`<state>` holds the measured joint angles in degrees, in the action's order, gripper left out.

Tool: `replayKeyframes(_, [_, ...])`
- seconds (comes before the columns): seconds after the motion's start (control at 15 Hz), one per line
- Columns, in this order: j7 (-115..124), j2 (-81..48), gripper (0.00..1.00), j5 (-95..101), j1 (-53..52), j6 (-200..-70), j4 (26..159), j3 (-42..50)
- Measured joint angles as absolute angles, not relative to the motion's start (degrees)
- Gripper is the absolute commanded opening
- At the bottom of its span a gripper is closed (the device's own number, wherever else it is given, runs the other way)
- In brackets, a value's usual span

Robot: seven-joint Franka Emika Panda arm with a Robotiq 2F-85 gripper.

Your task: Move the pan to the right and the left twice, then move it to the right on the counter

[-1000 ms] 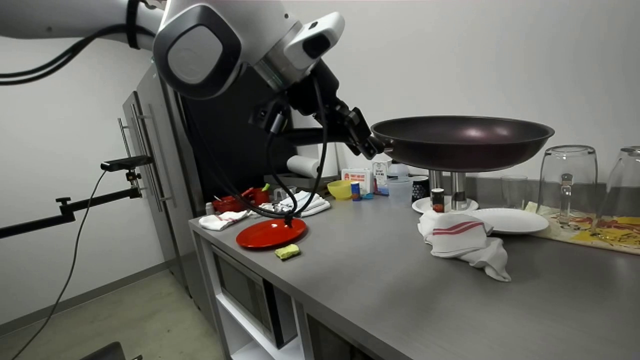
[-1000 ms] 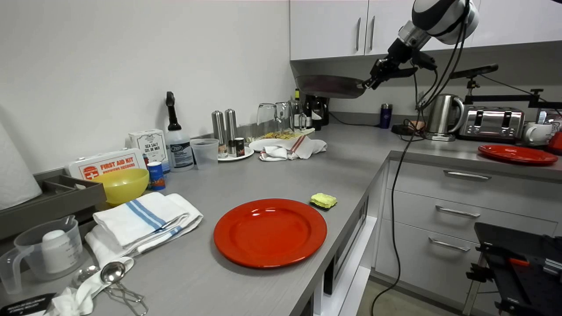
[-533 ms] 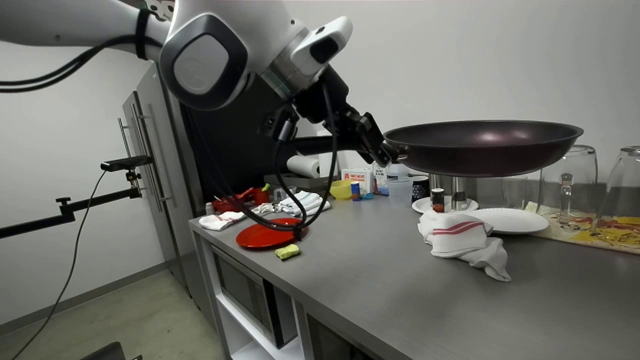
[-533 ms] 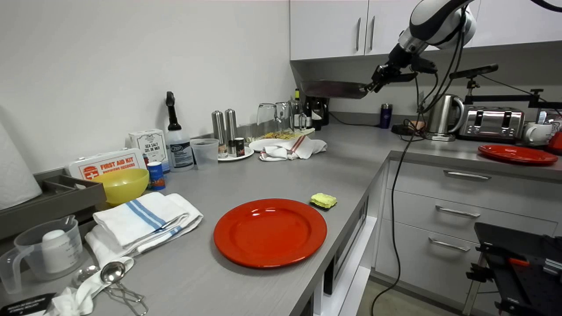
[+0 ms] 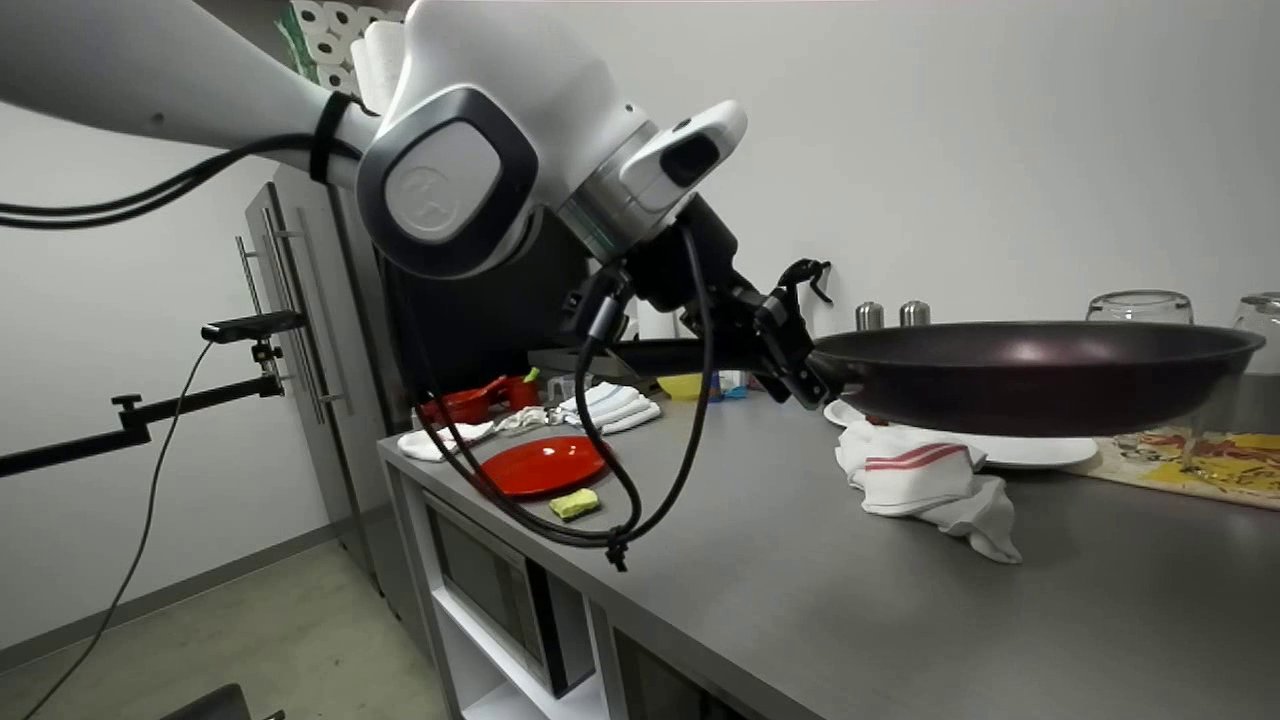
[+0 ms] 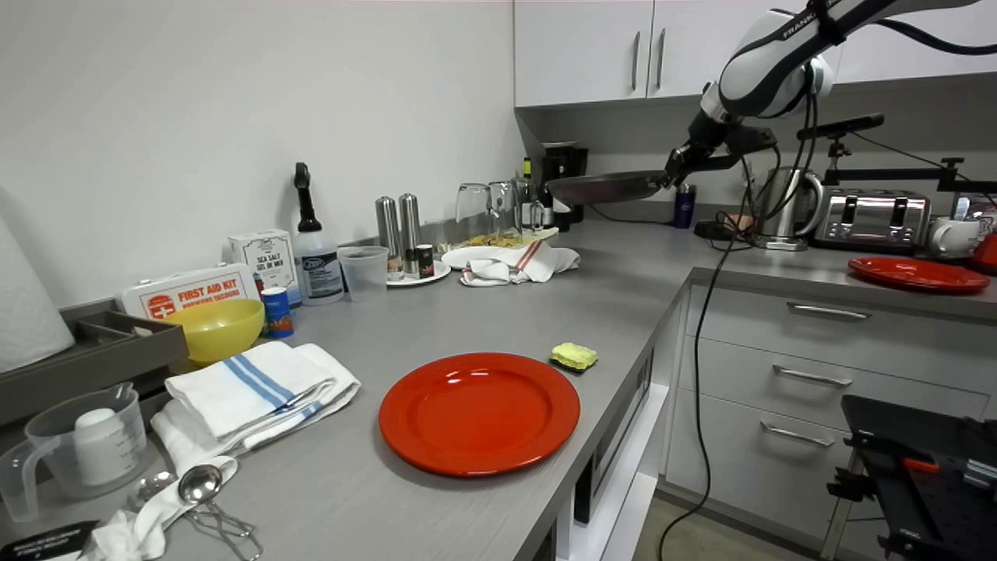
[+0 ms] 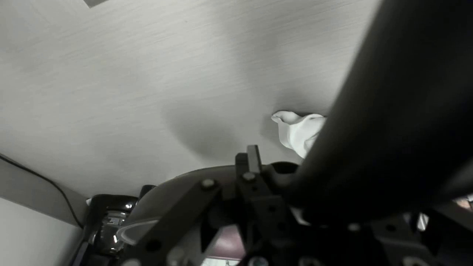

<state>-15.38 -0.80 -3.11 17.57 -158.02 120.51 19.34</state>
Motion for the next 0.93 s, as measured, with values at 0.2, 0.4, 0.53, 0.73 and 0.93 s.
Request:
replayKeyframes(0.2, [-11.5,-2.0,0.16,-2.4,18.2,-158.6,121.1,19.5])
replayKeyframes(0.4, [-6.6,-2.7,0.16,-2.1,18.7,-159.7,121.7,19.9])
replayKeyframes(0.53, [-3.0,-3.2,0.16,-0.7,19.1,-160.5,122.1,20.6])
replayKeyframes(0.73, [3.9,-3.7,0.16,3.9,19.3,-161.9,122.8,22.8])
replayKeyframes(0.93, [12.2,-4.0,0.16,9.1,19.4,-162.7,123.4,25.1])
